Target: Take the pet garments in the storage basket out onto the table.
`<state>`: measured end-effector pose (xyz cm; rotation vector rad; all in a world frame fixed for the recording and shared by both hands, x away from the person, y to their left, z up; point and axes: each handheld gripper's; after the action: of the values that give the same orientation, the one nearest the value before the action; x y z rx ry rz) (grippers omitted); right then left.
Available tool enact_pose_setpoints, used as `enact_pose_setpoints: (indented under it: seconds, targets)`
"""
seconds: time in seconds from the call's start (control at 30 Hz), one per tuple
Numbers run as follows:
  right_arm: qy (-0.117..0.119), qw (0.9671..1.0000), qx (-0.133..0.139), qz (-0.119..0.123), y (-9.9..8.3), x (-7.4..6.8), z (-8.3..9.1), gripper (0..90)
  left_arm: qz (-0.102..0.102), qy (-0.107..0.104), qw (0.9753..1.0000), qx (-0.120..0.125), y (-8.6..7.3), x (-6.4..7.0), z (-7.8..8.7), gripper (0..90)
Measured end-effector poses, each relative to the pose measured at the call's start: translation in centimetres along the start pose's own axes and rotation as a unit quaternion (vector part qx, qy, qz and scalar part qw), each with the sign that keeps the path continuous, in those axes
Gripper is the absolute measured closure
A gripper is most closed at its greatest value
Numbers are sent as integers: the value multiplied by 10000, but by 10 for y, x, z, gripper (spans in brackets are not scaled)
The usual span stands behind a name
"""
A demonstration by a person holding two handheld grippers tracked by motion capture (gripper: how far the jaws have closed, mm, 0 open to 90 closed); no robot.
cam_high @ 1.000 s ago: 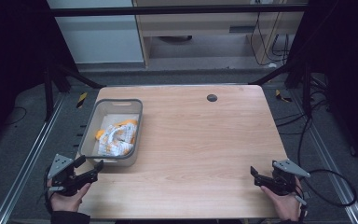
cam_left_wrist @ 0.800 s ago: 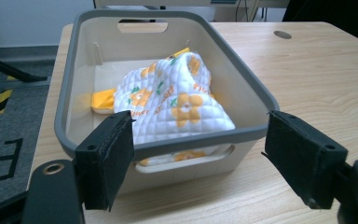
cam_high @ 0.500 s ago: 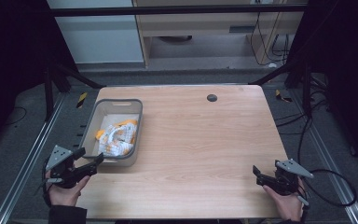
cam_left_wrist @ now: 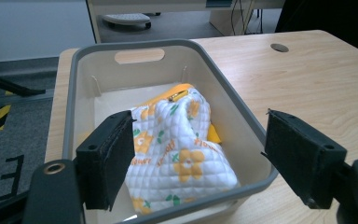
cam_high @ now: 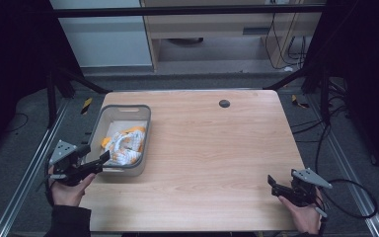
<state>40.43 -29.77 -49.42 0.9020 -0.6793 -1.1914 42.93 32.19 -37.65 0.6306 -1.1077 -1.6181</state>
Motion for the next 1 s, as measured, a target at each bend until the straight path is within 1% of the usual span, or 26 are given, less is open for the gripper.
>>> enact_pose_setpoints:
  seconds: [0.13, 0.33, 0.53, 0.77, 0.83, 0.9, 0.97, 1.0]
  targets:
    - [-1, 10000, 37, 8, 1, -1, 1, 97, 18, 11, 10000, -19, 6, -2, -4, 235]
    - [12, 10000, -2, 8, 1, -1, 0, 97, -39, 49, 9999, -133, 12, -4, -14, 237]
    - [12, 10000, -4, 32, 1, -1, -1, 97, -38, 67, 9998, -202, 17, -4, -21, 241]
    - [26, 10000, 0, 17, 1, -1, 0, 97, -111, 81, 9989, -439, 19, -4, -36, 241]
    - [23, 10000, -11, 18, 1, -1, 0, 97, -188, 103, 9984, -532, 20, -4, -40, 241]
    - [27, 10000, -18, 16, 1, -1, 0, 97, -250, 143, 9980, -561, 20, -3, -44, 242]
    - [47, 10000, -11, 7, 1, -2, 0, 98, -268, 116, 9979, -576, 21, -2, -48, 244]
    - [44, 10000, -6, 10, 1, -2, 0, 97, -266, 101, 9976, -631, 21, -2, -49, 244]
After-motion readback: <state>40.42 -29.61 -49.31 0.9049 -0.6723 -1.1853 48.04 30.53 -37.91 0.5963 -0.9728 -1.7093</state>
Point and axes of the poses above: each handheld gripper's, and its own axes: z roughly backward along the jaws, y roughly out of its top, x roughly to its right, and after that the axes turned 3 degrees about z, right-handed
